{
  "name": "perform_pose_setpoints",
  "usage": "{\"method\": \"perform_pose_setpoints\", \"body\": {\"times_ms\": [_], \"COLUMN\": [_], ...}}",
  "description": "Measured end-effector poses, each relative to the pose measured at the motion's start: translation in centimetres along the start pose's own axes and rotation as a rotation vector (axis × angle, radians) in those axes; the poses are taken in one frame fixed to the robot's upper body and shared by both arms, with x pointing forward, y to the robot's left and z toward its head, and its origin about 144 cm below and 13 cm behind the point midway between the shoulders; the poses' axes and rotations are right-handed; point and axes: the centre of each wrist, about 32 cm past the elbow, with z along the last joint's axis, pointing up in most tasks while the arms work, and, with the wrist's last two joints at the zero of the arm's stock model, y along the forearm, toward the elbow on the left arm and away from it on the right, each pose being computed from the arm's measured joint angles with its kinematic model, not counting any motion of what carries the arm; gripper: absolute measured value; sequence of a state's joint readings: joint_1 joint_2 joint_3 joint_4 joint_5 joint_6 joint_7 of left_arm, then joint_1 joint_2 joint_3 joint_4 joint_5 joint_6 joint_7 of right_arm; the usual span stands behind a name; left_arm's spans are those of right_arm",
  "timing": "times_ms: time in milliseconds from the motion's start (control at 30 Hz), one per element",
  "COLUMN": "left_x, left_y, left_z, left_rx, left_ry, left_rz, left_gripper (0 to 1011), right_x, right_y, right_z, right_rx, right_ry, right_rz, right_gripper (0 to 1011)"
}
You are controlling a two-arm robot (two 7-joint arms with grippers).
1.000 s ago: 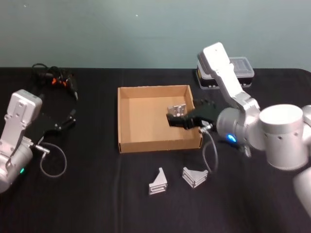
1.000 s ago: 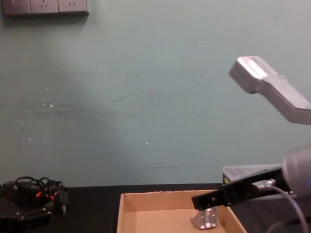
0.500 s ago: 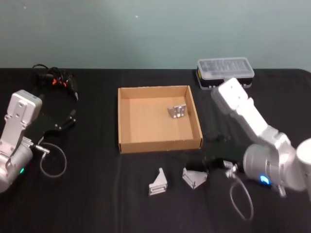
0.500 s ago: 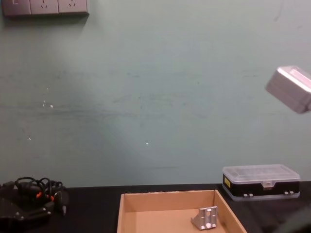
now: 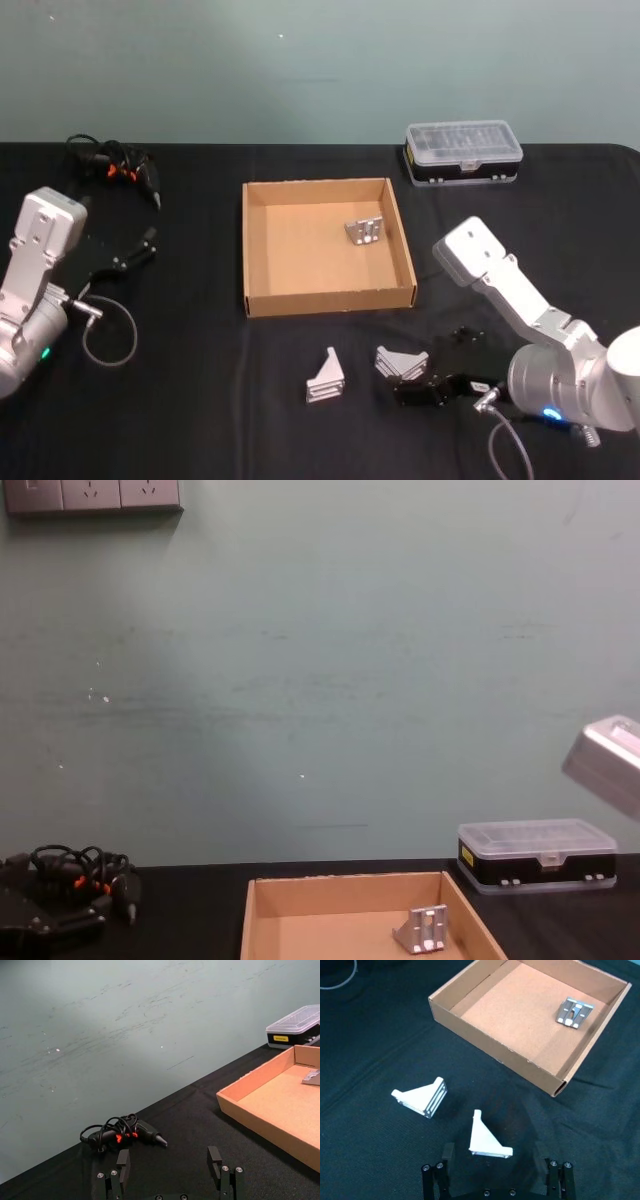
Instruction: Use one hand to pick up the angle iron from the table and place it into the box.
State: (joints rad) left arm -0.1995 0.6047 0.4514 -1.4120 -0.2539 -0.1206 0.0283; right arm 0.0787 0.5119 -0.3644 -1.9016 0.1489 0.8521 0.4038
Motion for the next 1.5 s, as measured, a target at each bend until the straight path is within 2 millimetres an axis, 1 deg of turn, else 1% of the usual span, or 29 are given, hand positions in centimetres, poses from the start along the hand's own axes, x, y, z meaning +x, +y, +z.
{"method": "perform_pose_setpoints", "body": {"times_ms": [433,800,1100,1233,1267,1300,1333,1367,1433,1500], "left_x": [0.0,0.0,0.0,0.0,0.0,0.0,0.0,0.0,0.0,0.0], "left_y": [0.0,0.0,0.0,0.0,0.0,0.0,0.0,0.0,0.0,0.0], "left_z": [0.0,0.0,0.0,0.0,0.0,0.0,0.0,0.0,0.0,0.0], "left_rx": [0.0,0.0,0.0,0.0,0.0,0.0,0.0,0.0,0.0,0.0], "left_ry": [0.0,0.0,0.0,0.0,0.0,0.0,0.0,0.0,0.0,0.0], "left_rz": [0.0,0.0,0.0,0.0,0.0,0.0,0.0,0.0,0.0,0.0], "left_gripper": [1011,1011,1011,1011,1011,1011,1011,1011,1011,1011], "right_x": [-0.3,-0.9,-0.9,-0.9,-0.9,-0.9,-0.9,-0.9,-0.9,-0.9], "right_y": [1.8,2.3,2.3,2.3,2.3,2.3,2.3,2.3,2.3,2.3], "right_z": [0.0,0.3,0.3,0.3,0.3,0.3,0.3,0.3,0.3,0.3], "right_rx": [-0.011,-0.045,-0.046,-0.045,-0.045,-0.045,-0.044,-0.044,-0.044,-0.044], "right_ry": [0.03,0.051,0.05,0.05,0.05,0.05,0.05,0.049,0.049,0.049], "right_rz": [0.027,-0.017,-0.018,-0.017,-0.016,-0.016,-0.016,-0.016,-0.015,-0.015], "right_gripper": [1004,1004,1004,967,924,911,877,877,789,737]}}
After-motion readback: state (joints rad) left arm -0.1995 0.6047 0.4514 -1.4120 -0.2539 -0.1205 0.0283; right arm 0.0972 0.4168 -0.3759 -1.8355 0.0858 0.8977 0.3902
